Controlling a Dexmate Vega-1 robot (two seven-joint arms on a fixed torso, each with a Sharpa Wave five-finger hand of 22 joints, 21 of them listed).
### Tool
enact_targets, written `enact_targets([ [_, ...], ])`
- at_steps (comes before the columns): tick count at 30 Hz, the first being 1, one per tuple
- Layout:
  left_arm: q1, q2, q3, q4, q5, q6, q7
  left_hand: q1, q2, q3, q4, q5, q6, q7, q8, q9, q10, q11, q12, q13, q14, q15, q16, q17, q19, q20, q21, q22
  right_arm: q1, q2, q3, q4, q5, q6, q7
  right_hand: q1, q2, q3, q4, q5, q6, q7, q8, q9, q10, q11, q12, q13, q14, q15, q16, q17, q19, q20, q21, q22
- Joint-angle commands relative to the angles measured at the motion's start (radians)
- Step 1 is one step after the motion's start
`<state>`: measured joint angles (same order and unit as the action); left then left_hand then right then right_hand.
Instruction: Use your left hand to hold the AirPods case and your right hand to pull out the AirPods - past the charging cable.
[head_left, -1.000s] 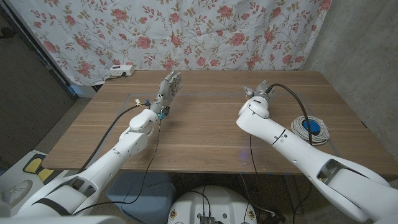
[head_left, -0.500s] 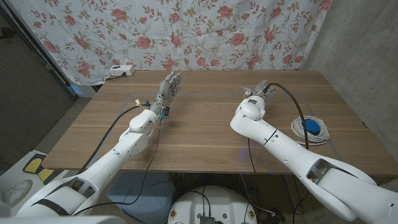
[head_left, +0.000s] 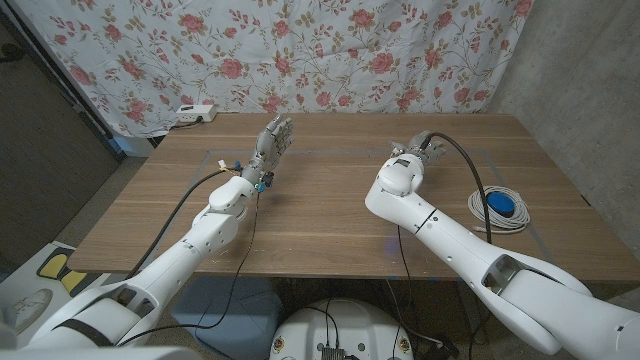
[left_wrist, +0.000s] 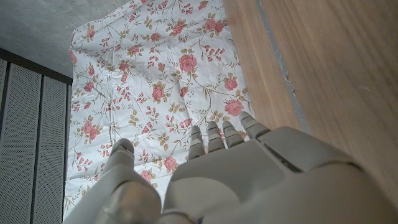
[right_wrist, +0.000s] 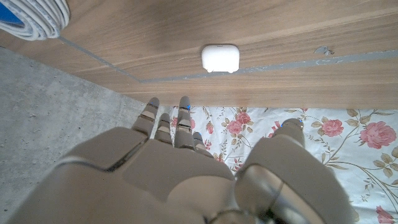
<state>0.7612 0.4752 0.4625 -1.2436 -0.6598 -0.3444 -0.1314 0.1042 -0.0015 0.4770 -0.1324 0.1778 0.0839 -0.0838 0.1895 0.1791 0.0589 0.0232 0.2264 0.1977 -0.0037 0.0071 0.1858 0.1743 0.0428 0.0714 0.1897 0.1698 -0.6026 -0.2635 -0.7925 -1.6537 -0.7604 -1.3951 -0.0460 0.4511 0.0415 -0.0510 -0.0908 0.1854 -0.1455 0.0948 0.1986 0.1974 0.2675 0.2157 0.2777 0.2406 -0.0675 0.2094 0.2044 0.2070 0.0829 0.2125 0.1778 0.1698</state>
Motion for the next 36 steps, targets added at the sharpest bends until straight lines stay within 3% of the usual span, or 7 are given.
enact_targets([
  [1, -0.002, -0.002, 0.001, 0.003, -0.002, 0.004, 0.001, 0.002, 0.009, -0.002, 0.0, 0.005, 0.007, 0.003, -0.001, 0.003, 0.013, 0.002, -0.003, 0.004, -0.001, 0.004, 0.0, 0.004, -0.003, 0.002, 0.003, 0.005, 0.027, 0.003, -0.016, 0.044, 0.043, -0.001, -0.007, -0.009, 0.005, 0.0, 0.002, 0.007, -0.008, 0.0, -0.002, 0.003, 0.005, 0.001, -0.002, 0.003, 0.006, 0.004, 0.005, 0.002, -0.005, -0.001, 0.005, 0.002],
  [22, -0.009, -0.002, 0.005, 0.009, -0.002, 0.005, -0.006, 0.002, 0.01, -0.003, 0.0, 0.005, 0.005, 0.002, -0.002, 0.003, 0.017, 0.002, -0.002, 0.004, 0.001, 0.003, 0.0, 0.004, -0.003, 0.002, 0.003, 0.005, 0.046, 0.018, -0.026, 0.111, 0.047, -0.001, -0.003, -0.01, 0.006, 0.001, 0.001, 0.007, -0.013, 0.001, -0.002, 0.003, -0.001, 0.0, -0.007, 0.003, 0.006, 0.005, 0.006, 0.002, -0.004, -0.001, 0.007, 0.002],
  [36, -0.006, 0.004, 0.006, 0.0, -0.007, 0.017, -0.011, 0.002, 0.01, -0.004, 0.0, 0.005, 0.004, 0.004, -0.002, 0.003, 0.016, 0.002, -0.003, 0.004, 0.0, 0.004, 0.0, 0.004, -0.004, 0.001, 0.003, 0.005, 0.065, 0.028, -0.047, 0.167, 0.099, -0.001, -0.06, -0.01, 0.008, 0.002, 0.001, 0.007, -0.02, 0.001, -0.004, 0.003, -0.006, 0.0, -0.01, 0.004, 0.001, 0.004, 0.004, 0.002, -0.003, -0.002, 0.008, 0.002],
])
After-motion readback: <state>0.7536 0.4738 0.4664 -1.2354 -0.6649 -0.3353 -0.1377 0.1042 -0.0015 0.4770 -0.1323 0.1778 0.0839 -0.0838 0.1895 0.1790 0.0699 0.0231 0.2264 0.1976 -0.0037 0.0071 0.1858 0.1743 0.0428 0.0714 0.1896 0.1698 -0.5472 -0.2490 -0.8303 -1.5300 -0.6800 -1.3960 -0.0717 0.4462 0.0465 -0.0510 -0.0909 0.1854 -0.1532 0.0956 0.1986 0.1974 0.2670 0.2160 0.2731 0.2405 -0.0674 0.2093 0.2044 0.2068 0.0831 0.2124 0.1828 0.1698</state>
